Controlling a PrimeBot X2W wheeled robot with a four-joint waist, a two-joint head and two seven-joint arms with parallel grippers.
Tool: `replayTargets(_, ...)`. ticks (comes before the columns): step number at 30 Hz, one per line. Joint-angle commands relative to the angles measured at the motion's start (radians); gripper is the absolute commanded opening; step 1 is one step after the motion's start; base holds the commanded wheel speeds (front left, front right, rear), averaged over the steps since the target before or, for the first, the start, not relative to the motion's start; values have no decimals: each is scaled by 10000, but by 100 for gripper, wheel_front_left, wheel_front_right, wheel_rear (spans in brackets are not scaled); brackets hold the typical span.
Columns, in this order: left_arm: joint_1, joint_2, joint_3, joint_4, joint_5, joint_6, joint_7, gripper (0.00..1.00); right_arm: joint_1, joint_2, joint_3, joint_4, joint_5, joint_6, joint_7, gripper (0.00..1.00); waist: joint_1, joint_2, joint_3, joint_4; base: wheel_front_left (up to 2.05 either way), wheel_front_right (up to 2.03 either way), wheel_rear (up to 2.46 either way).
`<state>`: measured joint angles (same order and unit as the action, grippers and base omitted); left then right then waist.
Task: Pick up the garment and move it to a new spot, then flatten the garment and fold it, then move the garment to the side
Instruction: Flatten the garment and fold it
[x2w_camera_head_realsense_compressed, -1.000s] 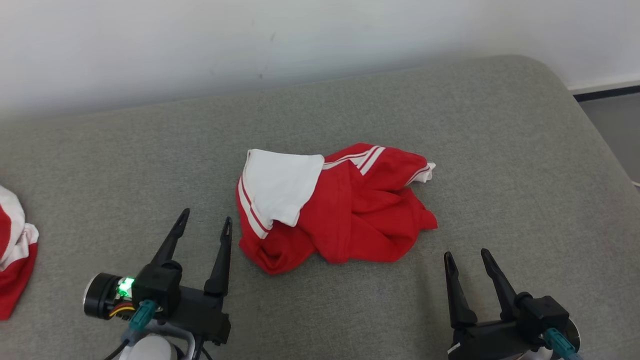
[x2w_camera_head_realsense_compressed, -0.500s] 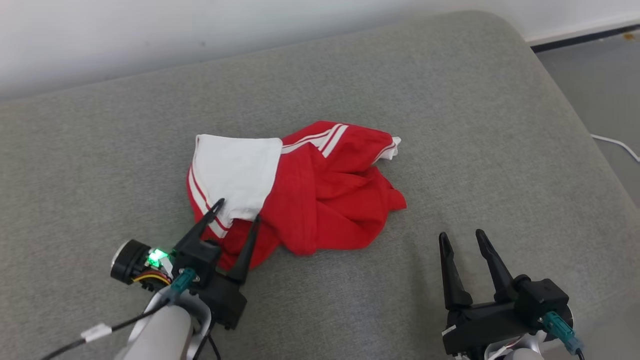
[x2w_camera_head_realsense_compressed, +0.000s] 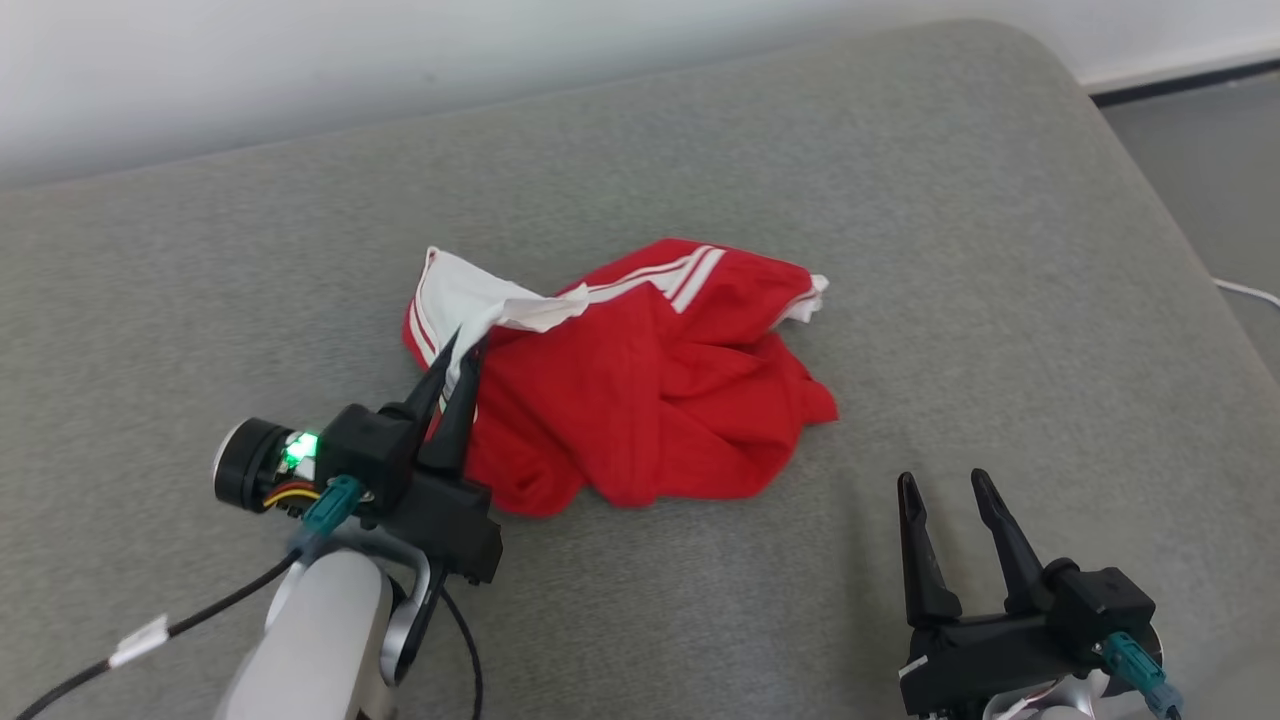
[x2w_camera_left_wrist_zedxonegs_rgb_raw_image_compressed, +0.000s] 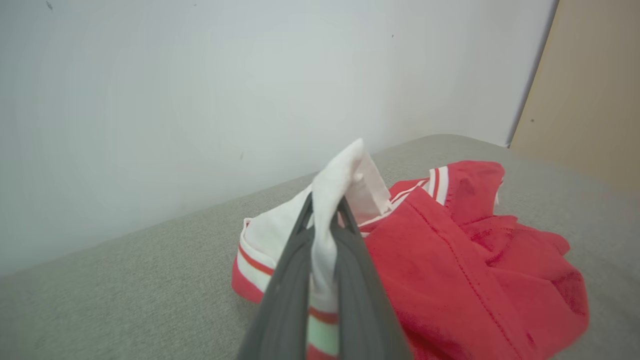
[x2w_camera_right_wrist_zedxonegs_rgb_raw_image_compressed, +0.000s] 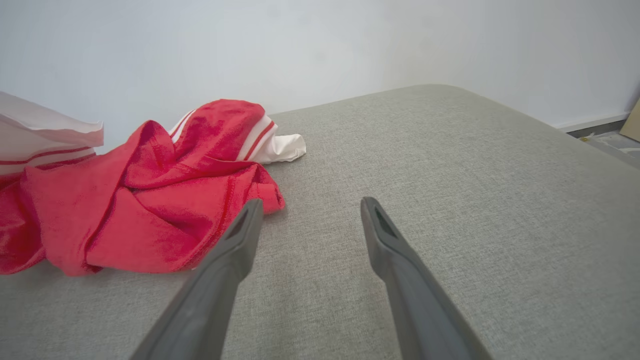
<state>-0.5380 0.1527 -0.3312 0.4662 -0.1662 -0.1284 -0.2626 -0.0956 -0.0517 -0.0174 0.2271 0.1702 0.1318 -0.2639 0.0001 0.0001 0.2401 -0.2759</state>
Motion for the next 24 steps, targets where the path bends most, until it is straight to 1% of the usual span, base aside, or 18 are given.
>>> replayTargets(1, 347, -143, 190, -333, -140, 61, -33, 0, 126, 29, -11, 5, -47, -22, -9, 100, -1, -1, -403, 654, 0, 0, 0)
replayTargets(6, 1522, -346, 930, -1453, -442, 367, -33, 0, 224, 28, -41, 21, -187, -22, -9, 100, -1, -1, -719, 1377, 0, 0, 0)
replayTargets(9, 2511, -540, 1457, -2014, -626, 551, -34, 0, 299, 26, -37, 36, -275, -22, -9, 100, -1, -1, -879, 1668, 0, 0, 0)
replayTargets(12, 3491, -713, 1900, -2302, -906, 610, -33, 0, 399, 26, -70, 41, -321, -22, -9, 100, -1, -1, -980, 1903, 0, 0, 0)
replayTargets(18, 4959, -970, 2558, -2157, -1373, 597, -33, 0, 476, 25, -50, 101, -414, -22, -9, 100, -1, -1, -1144, 2021, 0, 0, 0)
replayTargets(21, 5396, -1017, 2637, -1830, -1630, 557, -33, 0, 511, 28, -49, 103, -457, -22, -9, 100, -1, -1, -1211, 2015, 0, 0, 0)
replayTargets(23, 5603, -1023, 2498, -1504, -1776, 535, -33, 0, 543, 26, -49, 102, -481, -22, -9, 100, -1, -1, -1255, 2012, 0, 0, 0)
replayTargets(24, 5616, -1024, 2425, -1430, -1783, 571, -33, 10, 567, 25, -56, 109, -500, -22, -9, 100, -1, -1, -1284, 2019, 0, 0, 0)
